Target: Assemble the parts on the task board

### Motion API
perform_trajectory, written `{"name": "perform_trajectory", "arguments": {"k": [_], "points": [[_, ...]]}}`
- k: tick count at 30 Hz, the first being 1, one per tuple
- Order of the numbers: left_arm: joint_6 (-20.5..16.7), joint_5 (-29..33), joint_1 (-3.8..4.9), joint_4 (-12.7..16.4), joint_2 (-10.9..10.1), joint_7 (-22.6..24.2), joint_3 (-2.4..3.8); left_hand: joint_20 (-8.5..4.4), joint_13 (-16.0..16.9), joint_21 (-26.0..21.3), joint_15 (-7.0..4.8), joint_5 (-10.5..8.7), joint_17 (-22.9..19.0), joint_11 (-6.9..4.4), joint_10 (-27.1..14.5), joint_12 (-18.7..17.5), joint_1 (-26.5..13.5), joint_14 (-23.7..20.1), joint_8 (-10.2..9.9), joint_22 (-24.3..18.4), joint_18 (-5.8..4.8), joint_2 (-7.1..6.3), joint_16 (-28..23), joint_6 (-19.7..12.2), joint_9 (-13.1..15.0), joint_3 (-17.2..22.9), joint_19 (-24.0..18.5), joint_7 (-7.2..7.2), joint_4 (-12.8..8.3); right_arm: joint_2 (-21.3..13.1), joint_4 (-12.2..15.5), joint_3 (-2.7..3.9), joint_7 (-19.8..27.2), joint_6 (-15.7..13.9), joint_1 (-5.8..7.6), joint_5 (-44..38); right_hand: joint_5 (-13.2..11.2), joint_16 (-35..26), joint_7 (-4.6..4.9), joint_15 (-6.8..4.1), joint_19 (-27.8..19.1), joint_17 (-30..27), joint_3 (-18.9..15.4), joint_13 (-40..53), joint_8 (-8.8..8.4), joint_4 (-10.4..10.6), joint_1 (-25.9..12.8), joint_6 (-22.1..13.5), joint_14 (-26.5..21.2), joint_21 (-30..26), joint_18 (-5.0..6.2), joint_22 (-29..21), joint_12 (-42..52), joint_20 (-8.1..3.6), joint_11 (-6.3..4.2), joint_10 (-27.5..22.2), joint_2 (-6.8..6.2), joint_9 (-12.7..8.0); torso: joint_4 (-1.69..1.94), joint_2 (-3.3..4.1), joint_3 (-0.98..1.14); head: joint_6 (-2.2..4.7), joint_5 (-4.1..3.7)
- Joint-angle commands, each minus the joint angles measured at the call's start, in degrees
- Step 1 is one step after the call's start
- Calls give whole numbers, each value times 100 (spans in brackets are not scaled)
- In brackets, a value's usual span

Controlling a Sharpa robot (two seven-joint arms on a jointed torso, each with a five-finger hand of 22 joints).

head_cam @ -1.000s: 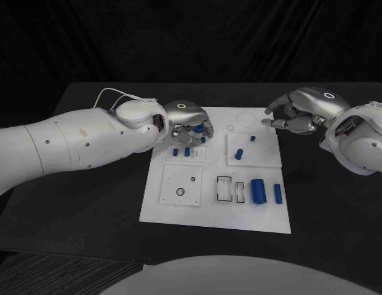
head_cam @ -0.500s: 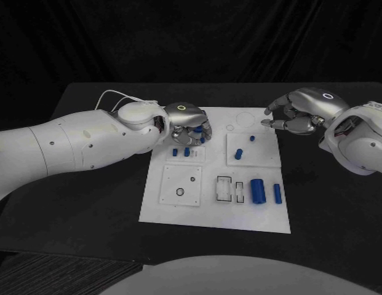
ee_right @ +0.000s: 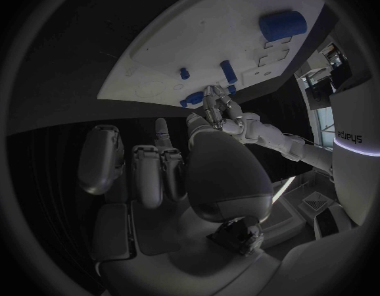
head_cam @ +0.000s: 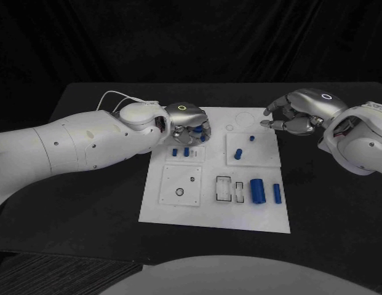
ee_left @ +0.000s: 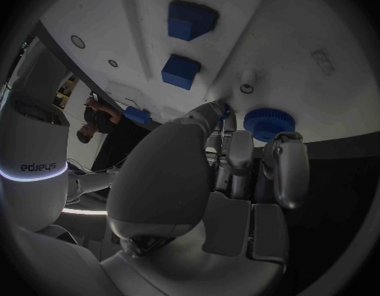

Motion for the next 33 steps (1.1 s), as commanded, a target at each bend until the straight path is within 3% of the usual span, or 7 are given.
{"name": "perform_trajectory", "arguments": {"k": [1,10,14,23,28,33], "points": [[-89,-18,-26,-11,-4,49,-3,8,11,100,17,33,29,-34,248,87,-7,73,28,1157,4,97,35,91,-22,-16,105,3,-88,7,-4,4,-14,30,-15,10,25,-27,-5,29,-37,1303,-21,1510,-16,16,61,35,521,-24,64,944,20,16,36,601,1,-8,-2,3,-1,-1,-1],[-622,-18,-27,195,-206,234,-2,-5,-40,306,7,38,173,-39,497,51,-33,286,28,1223,-46,104,172,196,-69,-53,258,17,-185,-9,6,4,-13,39,-18,11,27,-27,-4,29,-34,1303,-19,1510,-17,16,66,37,521,-19,63,946,20,16,36,601,6,-9,5,1,8,-1,-46],[-771,-18,48,407,-398,231,0,-4,-88,276,11,17,108,-35,504,-29,-66,272,-10,1213,-38,91,133,165,-100,-59,240,17,-184,-32,16,4,-25,47,-18,11,28,-34,-4,29,-37,1299,-17,1510,-17,16,69,38,519,-28,64,944,20,16,36,601,9,-10,4,1,5,-1,-50],[-495,-18,402,914,-875,132,0,7,-247,147,5,-149,-90,-45,484,-311,-164,170,-139,1172,-9,87,2,44,-204,-58,154,-16,-152,-56,24,4,-58,87,-18,29,28,-40,-4,29,-38,1294,-16,1510,-18,15,71,39,517,-30,65,943,20,16,36,601,11,-10,9,-5,0,-1,-18],[-321,-18,465,1021,-1025,113,-1,8,-268,97,1,-187,-137,-53,482,-349,-177,142,-146,1156,3,92,-29,44,-215,-60,120,-25,-146,-38,12,4,-54,110,-19,57,28,-39,-5,29,-39,1295,-15,1510,-18,15,74,39,518,-33,65,942,20,16,36,601,13,-11,10,-6,18,-1,-10],[-146,-18,486,1023,-1100,115,-2,16,-329,-48,6,-306,-300,-38,435,-473,-189,13,-170,1112,34,98,-143,41,-246,-62,17,-13,-139,-20,2,4,-47,119,-22,67,29,-38,-5,29,-41,1296,-13,1510,-19,14,79,39,518,-38,66,941,20,16,36,601,15,-12,24,-2,19,-1,-26]]}}
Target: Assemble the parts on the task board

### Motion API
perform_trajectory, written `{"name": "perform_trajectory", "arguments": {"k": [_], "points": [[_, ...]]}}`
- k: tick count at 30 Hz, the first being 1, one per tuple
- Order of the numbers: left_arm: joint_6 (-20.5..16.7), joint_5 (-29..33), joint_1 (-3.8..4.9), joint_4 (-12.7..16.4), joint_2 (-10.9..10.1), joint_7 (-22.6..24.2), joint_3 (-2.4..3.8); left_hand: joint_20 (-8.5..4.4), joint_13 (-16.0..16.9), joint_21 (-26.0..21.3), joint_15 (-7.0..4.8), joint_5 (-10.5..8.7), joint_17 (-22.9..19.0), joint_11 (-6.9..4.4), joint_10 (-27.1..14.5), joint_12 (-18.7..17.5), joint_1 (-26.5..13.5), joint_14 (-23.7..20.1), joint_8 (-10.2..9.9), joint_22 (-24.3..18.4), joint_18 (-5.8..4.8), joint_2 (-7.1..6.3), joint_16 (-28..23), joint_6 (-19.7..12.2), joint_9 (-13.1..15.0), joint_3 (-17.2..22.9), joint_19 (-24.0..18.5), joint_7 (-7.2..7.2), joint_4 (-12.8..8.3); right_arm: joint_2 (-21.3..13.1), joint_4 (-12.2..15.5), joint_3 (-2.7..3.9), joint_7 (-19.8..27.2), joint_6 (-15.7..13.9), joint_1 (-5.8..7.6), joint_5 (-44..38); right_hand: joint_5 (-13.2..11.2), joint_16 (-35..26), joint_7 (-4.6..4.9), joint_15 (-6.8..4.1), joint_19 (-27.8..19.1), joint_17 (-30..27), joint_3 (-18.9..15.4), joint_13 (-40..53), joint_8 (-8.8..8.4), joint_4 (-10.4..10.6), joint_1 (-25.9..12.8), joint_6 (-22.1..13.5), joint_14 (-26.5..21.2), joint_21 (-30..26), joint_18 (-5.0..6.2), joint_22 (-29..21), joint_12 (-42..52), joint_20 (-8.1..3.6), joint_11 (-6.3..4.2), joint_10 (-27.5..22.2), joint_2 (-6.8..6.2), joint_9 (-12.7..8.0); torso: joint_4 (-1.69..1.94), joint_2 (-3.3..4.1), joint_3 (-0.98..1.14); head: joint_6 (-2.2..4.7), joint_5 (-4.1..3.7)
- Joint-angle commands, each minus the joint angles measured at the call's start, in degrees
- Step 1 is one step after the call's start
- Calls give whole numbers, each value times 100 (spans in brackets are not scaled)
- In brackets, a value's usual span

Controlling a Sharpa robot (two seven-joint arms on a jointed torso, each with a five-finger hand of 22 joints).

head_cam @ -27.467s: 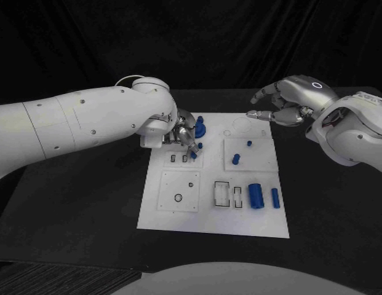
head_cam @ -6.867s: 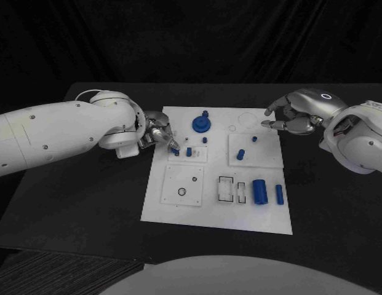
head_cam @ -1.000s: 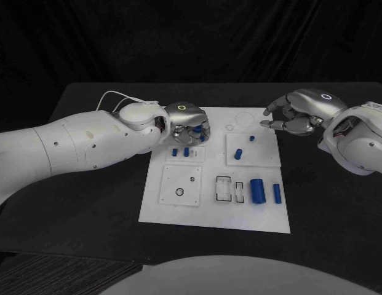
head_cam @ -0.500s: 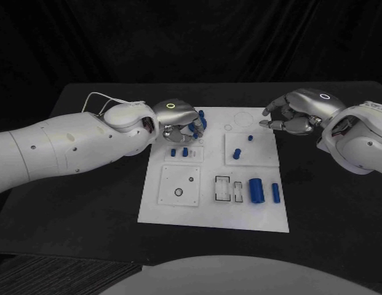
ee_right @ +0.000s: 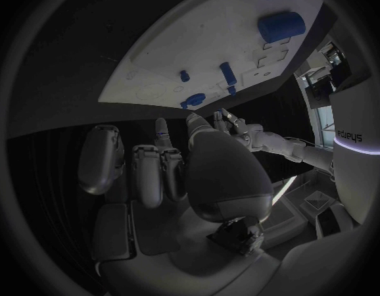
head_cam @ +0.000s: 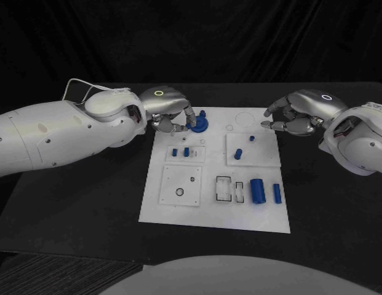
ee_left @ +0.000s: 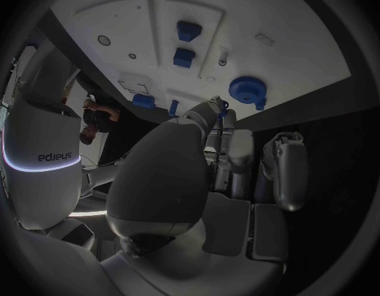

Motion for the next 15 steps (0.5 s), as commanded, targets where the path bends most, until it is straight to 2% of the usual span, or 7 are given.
{"name": "perform_trajectory", "arguments": {"k": [1,4,7,11,15], "points": [[279,-12,17,11,-25,25,4,3,-15,-33,7,-34,-22,2,-33,-44,-55,-53,-28,1111,35,21,-34,-39,-13,1,-50,5,16,8,0,4,-41,49,-16,23,29,-16,-5,29,-41,1296,-13,1507,-19,14,56,39,518,-38,66,937,20,16,36,601,-8,-8,14,2,1,-1,-5],[365,-12,14,3,-42,19,3,5,-26,-59,9,-54,-45,3,-41,-66,-57,-72,-40,1103,41,18,-48,-54,-23,0,-68,4,18,13,-5,3,-39,60,-23,25,31,-17,-5,29,-40,1295,-10,1507,-21,11,63,38,518,-36,66,938,20,16,36,601,-5,-9,18,3,-8,-1,14],[433,-12,5,-9,-42,16,2,7,-38,-75,9,-67,-71,6,-53,-91,-62,-92,-54,1099,44,13,-64,-74,-35,-2,-79,2,21,14,-7,3,-38,66,-28,26,31,-17,-5,29,-40,1295,-10,1507,-21,11,63,38,518,-36,66,938,20,16,36,601,-5,-9,27,3,-13,-1,1],[511,-12,-23,-49,-18,4,2,9,-48,-102,9,-78,-99,5,-65,-113,-67,-115,-66,1091,50,10,-82,-92,-45,-3,-98,-5,25,23,-16,3,-36,77,-34,26,31,-17,-5,29,-40,1295,-10,1507,-21,11,63,38,518,-36,66,938,20,16,36,601,-5,-9,12,4,-21,-1,39],[562,-12,-67,-103,26,-9,2,10,-54,-117,9,-84,-126,5,-72,-125,-72,-134,-72,1087,53,7,-100,-102,-51,-5,-109,-7,29,33,-21,3,-33,84,-39,26,34,-23,-5,29,-43,1290,-6,1507,-23,7,73,37,516,-47,68,935,20,16,36,601,-2,-11,7,8,-18,-1,47]]}}
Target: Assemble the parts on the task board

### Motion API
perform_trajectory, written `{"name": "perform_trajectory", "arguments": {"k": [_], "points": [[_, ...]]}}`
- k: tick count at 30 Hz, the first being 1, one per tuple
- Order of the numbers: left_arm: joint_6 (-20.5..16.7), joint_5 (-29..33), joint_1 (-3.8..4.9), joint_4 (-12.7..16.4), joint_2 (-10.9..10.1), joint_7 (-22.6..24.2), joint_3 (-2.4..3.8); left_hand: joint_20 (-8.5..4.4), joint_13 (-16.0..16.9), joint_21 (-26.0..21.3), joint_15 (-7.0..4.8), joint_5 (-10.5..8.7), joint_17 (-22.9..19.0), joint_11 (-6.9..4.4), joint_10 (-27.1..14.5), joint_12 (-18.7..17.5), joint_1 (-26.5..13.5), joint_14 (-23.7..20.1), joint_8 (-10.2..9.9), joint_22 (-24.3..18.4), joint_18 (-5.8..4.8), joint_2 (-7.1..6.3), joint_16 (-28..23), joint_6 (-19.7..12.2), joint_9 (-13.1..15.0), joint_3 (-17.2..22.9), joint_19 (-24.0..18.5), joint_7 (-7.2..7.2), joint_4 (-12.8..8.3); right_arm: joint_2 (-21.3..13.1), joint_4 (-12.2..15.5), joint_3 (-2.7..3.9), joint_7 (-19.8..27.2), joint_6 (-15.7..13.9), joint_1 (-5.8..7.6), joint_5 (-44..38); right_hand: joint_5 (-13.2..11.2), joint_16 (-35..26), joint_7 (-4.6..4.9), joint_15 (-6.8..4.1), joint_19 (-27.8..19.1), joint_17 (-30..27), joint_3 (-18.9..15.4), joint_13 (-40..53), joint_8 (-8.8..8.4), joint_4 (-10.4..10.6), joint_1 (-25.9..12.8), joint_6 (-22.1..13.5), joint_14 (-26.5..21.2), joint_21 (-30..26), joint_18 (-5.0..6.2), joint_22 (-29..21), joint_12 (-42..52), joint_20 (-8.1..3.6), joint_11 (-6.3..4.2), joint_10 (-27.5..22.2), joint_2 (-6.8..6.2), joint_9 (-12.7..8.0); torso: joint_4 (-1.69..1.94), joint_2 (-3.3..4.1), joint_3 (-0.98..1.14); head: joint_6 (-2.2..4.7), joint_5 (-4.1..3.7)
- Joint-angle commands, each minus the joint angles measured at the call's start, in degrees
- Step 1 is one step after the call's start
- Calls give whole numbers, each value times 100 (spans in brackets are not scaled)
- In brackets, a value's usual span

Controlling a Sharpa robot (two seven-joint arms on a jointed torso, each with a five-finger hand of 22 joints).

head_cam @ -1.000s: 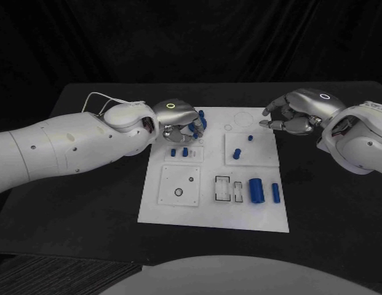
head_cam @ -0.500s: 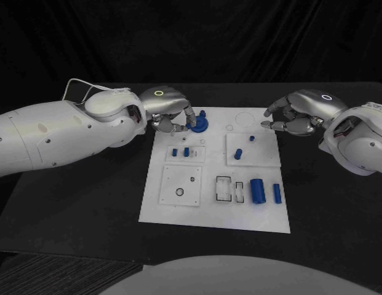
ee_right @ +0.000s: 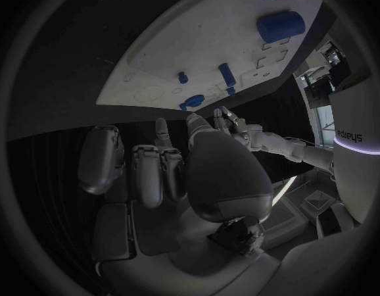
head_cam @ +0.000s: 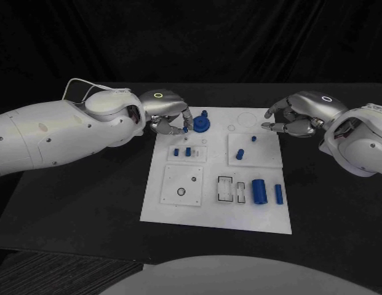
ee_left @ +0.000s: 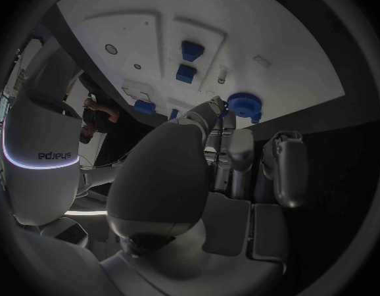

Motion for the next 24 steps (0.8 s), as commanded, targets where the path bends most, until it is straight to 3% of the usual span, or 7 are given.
{"name": "perform_trajectory", "arguments": {"k": [1,10,24], "points": [[202,-11,-39,-28,39,4,3,12,-9,-31,8,-31,-3,4,-30,-22,-75,-52,-24,1089,52,7,-10,-42,-7,-6,-28,14,30,4,-2,3,-33,46,-16,3,34,-23,-5,29,-43,1290,-6,1507,-23,7,74,37,516,-12,68,936,20,16,36,601,-2,-5,-9,2,0,-1,5],[212,-11,-130,-159,133,0,3,13,-10,-59,11,-31,-45,5,-25,-24,-80,-77,-24,1080,58,7,-36,-44,-10,-8,-48,17,34,-2,0,3,-28,74,-23,3,37,-23,-5,30,-44,1291,-1,1507,-24,3,85,37,516,-16,68,935,20,16,36,601,1,-7,-5,4,5,-1,-19],[292,-11,-168,-261,206,-42,3,15,-17,-80,14,-19,-80,6,-23,-41,-70,-110,-7,1075,62,8,-61,-12,-10,-4,-63,11,26,1,-2,3,-25,99,-27,3,41,-24,-4,30,-43,1290,3,1507,-25,-1,97,39,515,-13,67,936,20,16,36,601,3,-8,-15,9,8,-1,-12]]}}
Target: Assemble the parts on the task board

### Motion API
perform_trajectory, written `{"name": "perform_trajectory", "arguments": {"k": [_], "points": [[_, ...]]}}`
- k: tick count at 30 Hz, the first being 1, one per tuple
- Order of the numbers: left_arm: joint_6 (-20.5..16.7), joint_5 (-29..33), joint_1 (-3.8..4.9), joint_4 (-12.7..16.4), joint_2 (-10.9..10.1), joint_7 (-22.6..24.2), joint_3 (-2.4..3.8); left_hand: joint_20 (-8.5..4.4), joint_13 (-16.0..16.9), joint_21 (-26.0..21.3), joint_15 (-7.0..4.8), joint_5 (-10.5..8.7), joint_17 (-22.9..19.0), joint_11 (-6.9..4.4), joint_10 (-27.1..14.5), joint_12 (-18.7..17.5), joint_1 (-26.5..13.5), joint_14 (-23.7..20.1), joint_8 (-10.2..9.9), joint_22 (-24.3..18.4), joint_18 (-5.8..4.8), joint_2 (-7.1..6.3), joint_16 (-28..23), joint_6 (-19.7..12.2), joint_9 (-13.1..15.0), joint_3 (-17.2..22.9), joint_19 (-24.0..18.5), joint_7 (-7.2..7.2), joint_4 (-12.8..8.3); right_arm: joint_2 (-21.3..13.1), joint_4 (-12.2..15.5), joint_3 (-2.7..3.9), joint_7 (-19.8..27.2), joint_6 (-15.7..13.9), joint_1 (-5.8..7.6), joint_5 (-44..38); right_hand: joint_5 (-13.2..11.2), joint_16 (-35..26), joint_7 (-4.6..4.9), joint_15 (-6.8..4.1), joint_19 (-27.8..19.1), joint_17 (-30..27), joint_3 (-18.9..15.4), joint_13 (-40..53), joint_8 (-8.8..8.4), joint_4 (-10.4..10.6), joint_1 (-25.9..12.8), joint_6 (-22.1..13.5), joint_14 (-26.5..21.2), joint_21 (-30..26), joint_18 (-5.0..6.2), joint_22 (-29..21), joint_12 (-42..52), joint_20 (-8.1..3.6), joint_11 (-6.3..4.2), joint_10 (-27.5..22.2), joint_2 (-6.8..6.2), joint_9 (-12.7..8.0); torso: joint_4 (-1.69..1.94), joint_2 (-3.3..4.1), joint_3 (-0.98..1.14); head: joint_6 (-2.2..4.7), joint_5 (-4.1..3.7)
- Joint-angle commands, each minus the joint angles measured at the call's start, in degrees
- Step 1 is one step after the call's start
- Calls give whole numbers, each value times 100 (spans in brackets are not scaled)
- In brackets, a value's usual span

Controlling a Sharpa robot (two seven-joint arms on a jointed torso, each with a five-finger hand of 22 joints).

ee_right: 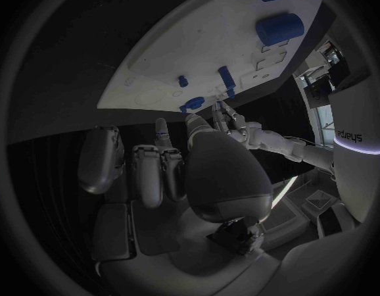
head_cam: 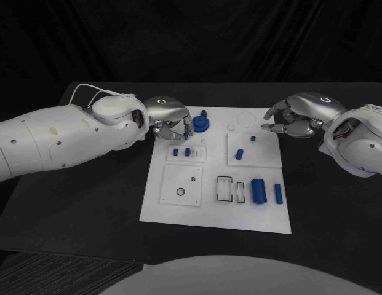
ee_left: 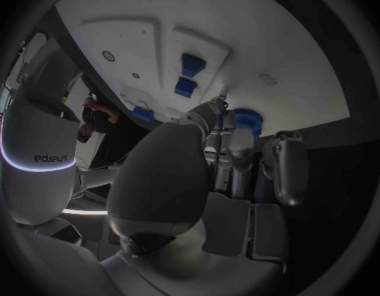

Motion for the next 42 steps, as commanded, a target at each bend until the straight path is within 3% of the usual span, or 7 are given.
{"name": "perform_trajectory", "arguments": {"k": [1,26,30,34,37,42], "points": [[92,-9,-18,-16,19,-7,4,-5,-8,-36,-6,-16,-6,-4,-14,-43,-44,-50,-6,1075,62,-14,-33,11,-7,-2,-44,-11,22,-2,2,3,-26,42,-14,-6,17,-24,-5,29,-23,1290,3,1508,-25,-1,52,39,516,-12,68,938,20,-4,36,601,3,-8,-5,-2,4,-1,-4],[198,-9,-142,-143,73,-58,4,-3,-19,-71,-9,47,-60,-4,-4,-70,-1,-95,5,1067,68,-15,-66,35,-15,17,-68,-17,-15,-6,-2,3,-15,41,-29,-6,25,-24,-4,29,-26,1290,11,1508,-26,-8,78,45,515,-25,70,935,20,-4,36,601,7,-11,0,-11,1,-1,-18],[160,-9,-158,-168,78,-67,4,-1,-39,-88,-11,82,-75,1,-46,-123,-8,-114,-56,1064,71,-39,-72,-102,-60,22,-80,-33,-22,-2,-4,3,-14,45,-35,-6,26,-28,-4,29,-24,1287,12,1508,-25,-9,82,47,514,-21,69,936,20,-4,36,601,8,-11,-6,-8,3,-1,-18],[135,-9,-171,-183,75,-121,4,6,-92,-143,11,59,-132,54,-214,-264,-102,-154,-79,1051,81,-132,-95,-630,-209,18,-114,-215,17,-6,-3,3,-15,50,-39,-6,26,-28,-4,29,-24,1287,12,1508,-25,-9,82,47,514,-21,69,936,20,-4,36,601,8,-11,-2,-10,2,-1,-29],[64,-9,-178,-195,68,-152,4,29,-162,-295,48,-85,-264,155,-623,-479,-248,-262,-70,1010,110,-233,-170,-1300,-395,-51,-204,-457,98,-12,-3,3,-18,55,-40,-6,27,-24,-4,29,-26,1290,14,1508,-24,-9,86,51,516,-25,69,935,20,-4,36,601,9,-11,0,-7,3,-1,-32],[-115,-9,-183,-208,50,-207,4,62,-205,-426,95,-237,-346,217,-1137,-608,-297,-320,-73,983,131,-201,-183,-2080,-682,-350,-252,-690,147,-16,-2,3,-18,54,-41,-6,27,-31,-4,30,-27,1285,15,1508,-23,-10,89,55,514,-27,70,934,20,-4,36,601,9,-11,1,-10,2,-1,-28]]}}
